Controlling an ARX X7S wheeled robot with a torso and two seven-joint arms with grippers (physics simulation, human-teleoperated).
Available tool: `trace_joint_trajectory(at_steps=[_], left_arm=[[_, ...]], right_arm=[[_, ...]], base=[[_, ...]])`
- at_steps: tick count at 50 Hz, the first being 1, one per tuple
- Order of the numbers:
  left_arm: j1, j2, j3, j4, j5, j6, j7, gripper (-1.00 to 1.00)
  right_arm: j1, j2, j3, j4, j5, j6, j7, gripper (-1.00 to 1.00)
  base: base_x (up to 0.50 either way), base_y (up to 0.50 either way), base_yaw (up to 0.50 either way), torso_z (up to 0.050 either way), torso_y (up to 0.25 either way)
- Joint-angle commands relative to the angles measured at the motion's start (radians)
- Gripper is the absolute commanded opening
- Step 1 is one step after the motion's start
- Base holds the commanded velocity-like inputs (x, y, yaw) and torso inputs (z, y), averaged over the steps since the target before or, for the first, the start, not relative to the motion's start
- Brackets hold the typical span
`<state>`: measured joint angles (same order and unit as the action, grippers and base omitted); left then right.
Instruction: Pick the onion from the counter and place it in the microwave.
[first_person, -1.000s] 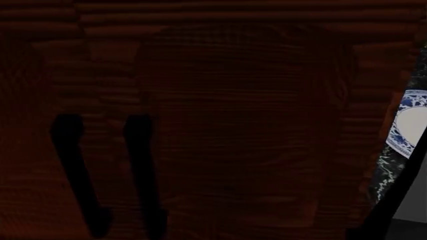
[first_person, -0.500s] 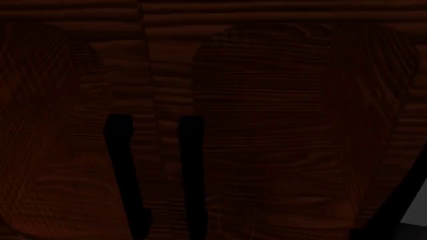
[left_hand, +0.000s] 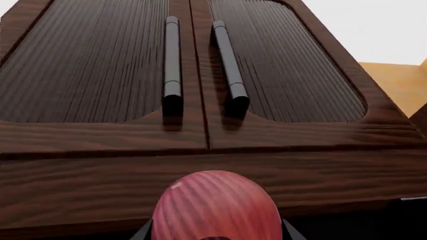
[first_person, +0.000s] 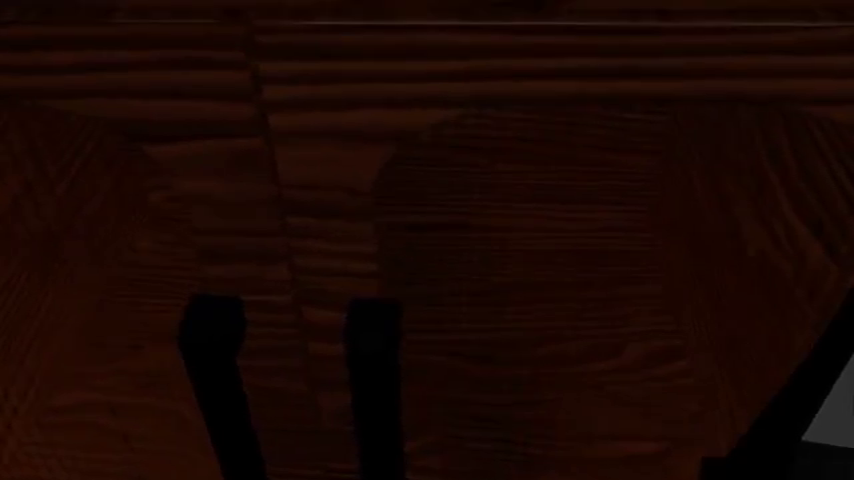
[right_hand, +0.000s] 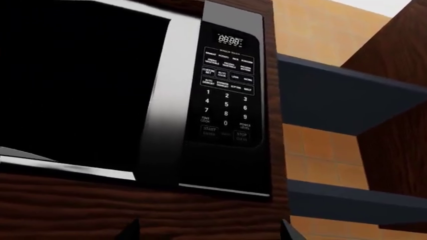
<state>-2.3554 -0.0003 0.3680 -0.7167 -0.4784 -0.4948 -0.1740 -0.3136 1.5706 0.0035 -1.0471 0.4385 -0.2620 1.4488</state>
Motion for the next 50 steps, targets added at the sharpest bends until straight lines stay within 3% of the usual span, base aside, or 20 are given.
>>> trace_joint_trajectory(at_steps=[1,32,50], left_arm=[[-0.001,0.0,-0.012,0.006,-0.021,-0.002,-0.016,-1.0],[-0.001,0.0,-0.02,0.001,-0.003,-0.001,-0.004,-1.0],[-0.001,0.0,-0.027,0.022,-0.005,-0.035,-0.001,-1.0]], right_arm=[[0.006,0.0,-0.003,0.0,0.0,0.005,0.0,1.0],[0.023,0.0,-0.007,0.0,0.002,-0.002,-0.003,1.0],[0.034,0.0,-0.008,0.0,0.0,-0.007,-0.001,1.0]], base=[[0.25,0.0,0.0,0.0,0.0],[0.24,0.0,0.0,0.0,0.0],[0.0,0.0,0.0,0.0,0.0]])
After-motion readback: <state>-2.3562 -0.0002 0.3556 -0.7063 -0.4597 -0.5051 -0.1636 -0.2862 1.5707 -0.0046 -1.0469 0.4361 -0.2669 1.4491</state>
